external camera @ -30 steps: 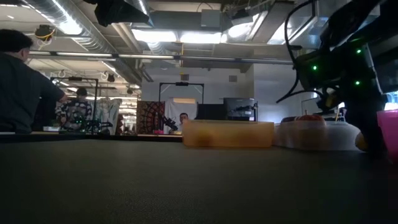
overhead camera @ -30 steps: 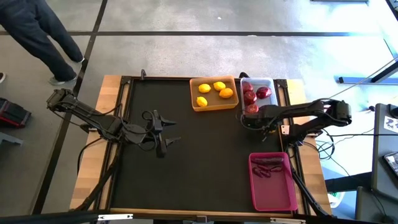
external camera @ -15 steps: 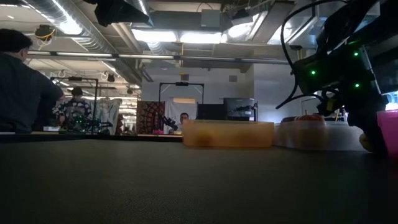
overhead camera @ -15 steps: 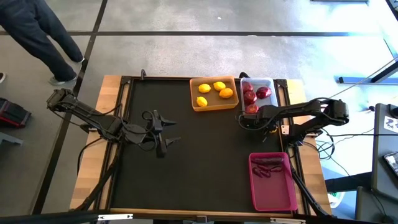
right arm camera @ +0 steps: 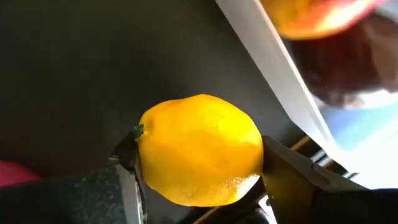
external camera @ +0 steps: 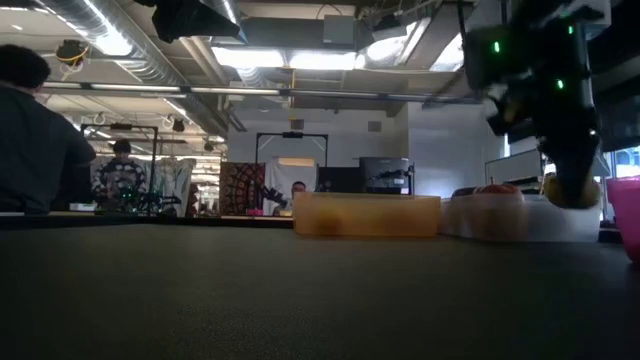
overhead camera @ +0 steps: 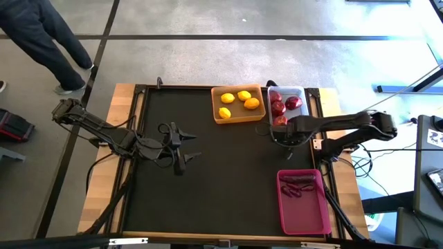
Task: Sort produce into baskets
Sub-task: Put the yellow lemon into the orange bin
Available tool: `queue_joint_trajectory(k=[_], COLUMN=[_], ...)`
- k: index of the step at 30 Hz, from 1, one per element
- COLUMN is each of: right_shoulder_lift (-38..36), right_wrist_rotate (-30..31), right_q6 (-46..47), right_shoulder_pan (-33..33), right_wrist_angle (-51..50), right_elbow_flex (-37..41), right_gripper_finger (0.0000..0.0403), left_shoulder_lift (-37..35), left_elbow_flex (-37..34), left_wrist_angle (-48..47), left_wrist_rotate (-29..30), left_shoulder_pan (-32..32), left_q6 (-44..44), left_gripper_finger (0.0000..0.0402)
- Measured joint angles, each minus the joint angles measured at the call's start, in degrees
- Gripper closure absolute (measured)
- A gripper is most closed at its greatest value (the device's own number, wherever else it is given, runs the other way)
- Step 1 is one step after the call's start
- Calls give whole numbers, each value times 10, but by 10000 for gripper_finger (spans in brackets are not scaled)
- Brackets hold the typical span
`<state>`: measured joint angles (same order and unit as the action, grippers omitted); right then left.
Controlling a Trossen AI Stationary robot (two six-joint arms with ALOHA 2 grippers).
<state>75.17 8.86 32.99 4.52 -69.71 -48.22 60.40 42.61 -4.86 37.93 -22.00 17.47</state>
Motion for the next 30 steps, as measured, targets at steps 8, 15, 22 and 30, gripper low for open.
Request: queue_joint_trajectory(k=[8,15,22,30], right_shoulder_lift=[-1,0,25,82], right_wrist_rotate=[-5,44,108,113], right_q6=[0,-20,-93,-140], right_shoulder_pan=[-49,-45,5,104], right_wrist_angle=[18,144,245,328], right_elbow_flex=[-104,-124,-124,-124], right_gripper_finger=[208,208,207,207], left_shoulder_lift=[0,0,0,0], left_elbow_flex=[0,0,0,0], left_wrist_angle=[0,0,0,0], left_wrist_rotate=[0,0,0,0], left_shoulder_pan=[0,0,0,0], left_q6=[2,2,1,1], left_gripper_finger=[82,82,82,82])
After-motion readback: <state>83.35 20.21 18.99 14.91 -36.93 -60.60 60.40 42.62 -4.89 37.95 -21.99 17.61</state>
